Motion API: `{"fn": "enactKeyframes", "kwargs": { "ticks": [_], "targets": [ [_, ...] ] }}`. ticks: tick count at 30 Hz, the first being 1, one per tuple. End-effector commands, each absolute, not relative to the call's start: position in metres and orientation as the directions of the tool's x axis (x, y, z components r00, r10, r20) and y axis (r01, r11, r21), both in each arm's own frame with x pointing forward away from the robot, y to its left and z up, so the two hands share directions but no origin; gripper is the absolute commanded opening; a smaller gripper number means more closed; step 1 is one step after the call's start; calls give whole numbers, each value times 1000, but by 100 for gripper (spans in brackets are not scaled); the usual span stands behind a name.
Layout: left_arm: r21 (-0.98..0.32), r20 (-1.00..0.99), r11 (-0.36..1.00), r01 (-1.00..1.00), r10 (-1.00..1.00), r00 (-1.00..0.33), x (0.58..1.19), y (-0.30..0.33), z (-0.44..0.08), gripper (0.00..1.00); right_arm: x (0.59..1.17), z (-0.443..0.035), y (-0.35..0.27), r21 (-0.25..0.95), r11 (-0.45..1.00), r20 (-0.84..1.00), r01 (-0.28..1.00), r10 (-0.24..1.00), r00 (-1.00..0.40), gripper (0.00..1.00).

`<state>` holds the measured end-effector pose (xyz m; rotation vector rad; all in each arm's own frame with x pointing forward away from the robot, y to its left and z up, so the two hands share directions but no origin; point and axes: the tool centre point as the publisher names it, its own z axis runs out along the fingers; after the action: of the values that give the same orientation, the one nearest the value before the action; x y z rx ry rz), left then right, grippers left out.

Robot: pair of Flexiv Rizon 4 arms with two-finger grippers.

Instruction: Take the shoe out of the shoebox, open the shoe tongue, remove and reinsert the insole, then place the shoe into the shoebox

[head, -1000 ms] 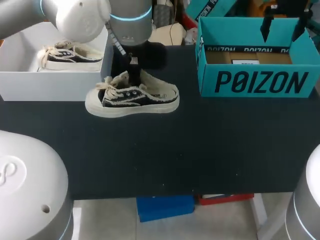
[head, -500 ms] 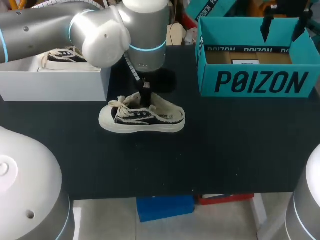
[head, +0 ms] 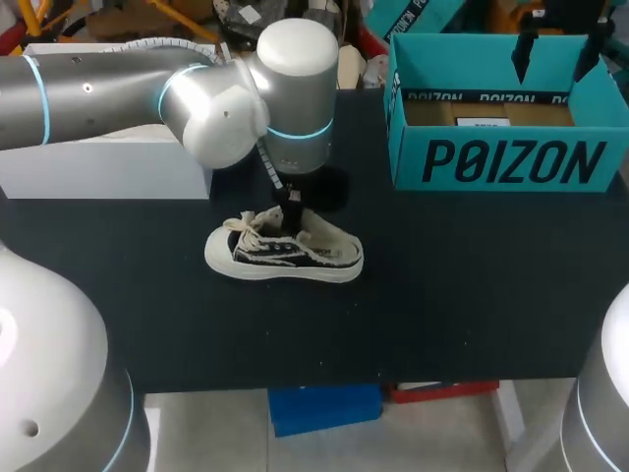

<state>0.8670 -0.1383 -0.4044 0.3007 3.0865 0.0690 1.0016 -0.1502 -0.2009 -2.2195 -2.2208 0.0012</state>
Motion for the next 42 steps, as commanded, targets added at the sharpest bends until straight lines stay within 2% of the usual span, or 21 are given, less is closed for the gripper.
{"fn": "enactKeyframes", "kwargs": {
  "ticks": [1, 7, 8, 11, 17, 25, 35, 42],
  "targets": [
    [46, -26, 980, 192, 194, -981, 872, -145, -415, 0, 1001, -200, -150, -2, 0, 0, 1000, 1000, 0, 100],
    [16, -32, 980, 196, 197, -980, 870, -151, -411, 0, 1001, -200, -150, -2, 0, 0, 1000, 1000, 0, 100],
    [-11, -31, 980, 198, 197, -980, 870, -152, -407, 100, 1001, -200, -150, -2, 0, 0, 1000, 1000, 0, 100],
    [-84, -53, 970, 226, 222, -974, 866, -152, -388, 100, 1001, -200, -150, -2, 0, 0, 1000, 1000, 0, 100],
    [-320, -79, 911, 258, 246, -966, 856, -139, -325, 100, 1001, -200, -150, -2, 0, 0, 1000, 1000, 0, 100],
    [-551, -98, 777, 305, 302, -948, 841, -95, -272, 100, 1001, -200, -150, -2, 0, 0, 1000, 1000, 0, 100],
    [-625, -104, 718, 306, 312, -944, 838, -33, -258, 100, 1001, -200, -150, -2, 0, 0, 1000, 1000, 0, 100],
    [-625, -104, 718, 306, 312, -944, 838, -33, -258, 100, 1001, -200, -150, -2, 0, 0, 1000, 1000, 0, 100]
  ]
}}
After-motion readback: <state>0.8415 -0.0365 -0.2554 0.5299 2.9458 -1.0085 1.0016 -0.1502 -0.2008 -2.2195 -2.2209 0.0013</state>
